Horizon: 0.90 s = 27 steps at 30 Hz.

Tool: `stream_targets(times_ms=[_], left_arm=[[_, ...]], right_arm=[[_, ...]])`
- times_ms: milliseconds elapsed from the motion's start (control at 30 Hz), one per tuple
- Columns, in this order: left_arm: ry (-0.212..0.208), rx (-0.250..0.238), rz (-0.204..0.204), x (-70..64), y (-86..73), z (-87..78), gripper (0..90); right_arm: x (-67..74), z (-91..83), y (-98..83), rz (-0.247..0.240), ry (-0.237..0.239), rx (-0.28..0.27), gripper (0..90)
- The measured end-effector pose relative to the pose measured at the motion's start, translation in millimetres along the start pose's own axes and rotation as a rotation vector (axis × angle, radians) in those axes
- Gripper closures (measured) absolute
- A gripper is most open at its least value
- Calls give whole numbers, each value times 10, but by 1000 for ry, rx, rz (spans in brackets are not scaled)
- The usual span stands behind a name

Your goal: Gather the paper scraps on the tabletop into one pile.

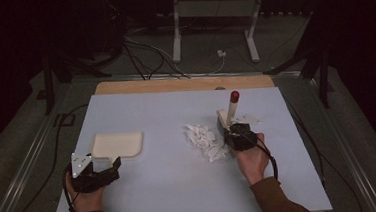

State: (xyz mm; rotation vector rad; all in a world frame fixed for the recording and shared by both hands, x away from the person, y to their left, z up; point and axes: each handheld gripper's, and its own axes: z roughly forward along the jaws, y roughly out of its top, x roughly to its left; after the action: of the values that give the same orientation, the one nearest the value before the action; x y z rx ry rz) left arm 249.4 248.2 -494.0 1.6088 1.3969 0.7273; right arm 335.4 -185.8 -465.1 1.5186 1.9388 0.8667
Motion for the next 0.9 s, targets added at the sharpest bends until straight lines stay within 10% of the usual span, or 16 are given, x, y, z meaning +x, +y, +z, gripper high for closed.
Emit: stream_targets(times_ms=[433,900], left_arm=[[-1,0,0,1,0,0,6],[-1,2,1,-2,-1,3,6]], right_arm=[[290,-13,18,-56,110,0,676],[-47,-19,195,-184,112,-76,677]])
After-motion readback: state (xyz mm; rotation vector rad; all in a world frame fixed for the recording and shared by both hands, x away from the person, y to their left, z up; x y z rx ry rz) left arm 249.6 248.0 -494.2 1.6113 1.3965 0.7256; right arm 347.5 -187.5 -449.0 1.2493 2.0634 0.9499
